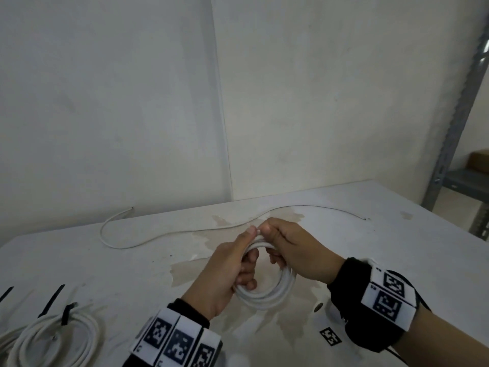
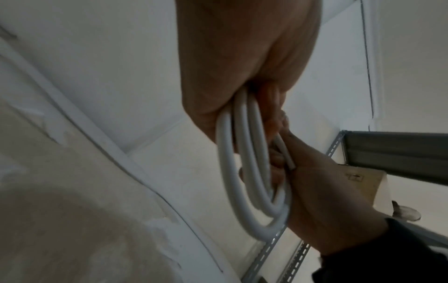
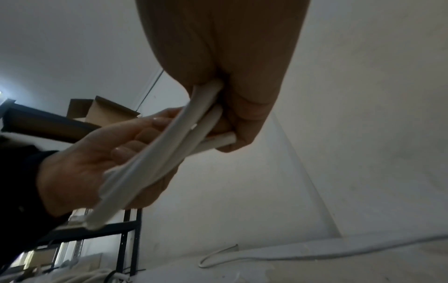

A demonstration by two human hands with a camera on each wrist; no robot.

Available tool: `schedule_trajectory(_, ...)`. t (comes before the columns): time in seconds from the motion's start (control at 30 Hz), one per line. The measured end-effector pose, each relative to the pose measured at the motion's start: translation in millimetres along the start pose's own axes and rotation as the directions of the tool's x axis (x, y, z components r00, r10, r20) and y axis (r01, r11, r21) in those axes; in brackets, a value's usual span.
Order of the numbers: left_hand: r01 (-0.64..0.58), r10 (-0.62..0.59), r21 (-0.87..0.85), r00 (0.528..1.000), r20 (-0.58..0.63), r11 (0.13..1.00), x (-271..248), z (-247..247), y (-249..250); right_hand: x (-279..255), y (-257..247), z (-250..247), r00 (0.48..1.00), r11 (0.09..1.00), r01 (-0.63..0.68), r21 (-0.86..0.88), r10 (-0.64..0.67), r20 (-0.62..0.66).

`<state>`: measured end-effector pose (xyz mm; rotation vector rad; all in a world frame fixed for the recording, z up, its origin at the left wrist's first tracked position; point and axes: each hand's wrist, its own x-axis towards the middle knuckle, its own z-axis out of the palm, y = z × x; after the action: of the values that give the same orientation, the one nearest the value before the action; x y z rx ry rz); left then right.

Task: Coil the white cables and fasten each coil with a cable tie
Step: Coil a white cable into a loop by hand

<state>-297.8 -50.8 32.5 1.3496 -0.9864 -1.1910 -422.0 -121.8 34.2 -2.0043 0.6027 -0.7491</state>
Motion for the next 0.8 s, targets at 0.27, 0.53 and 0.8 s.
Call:
schedule_trajectory(0.27,-0.051,0.034,-0.141,0.993,-0.115,0.989,1.5,3.0,-6.1,-6.2,6.8,7.1,0.996,0.976,-0.014,0.216,0.032,-0.080)
schedule_trajectory(0.53,0.040,-0.034,-0.088,0.997,0.071,0.995,5.4,-17.6,-3.2,-3.5,8.8,3.2,0.996,0.999,0.017,-0.033,-0.020,-0.091)
schedule_trajectory(0.8,-0.065,0.045,-0.116,0.985,-0.168,0.991,2.8,5.2,-8.7,-3.2,5.6,8.2,0.991,0.998,0.032,0.056,-0.025,-0.129)
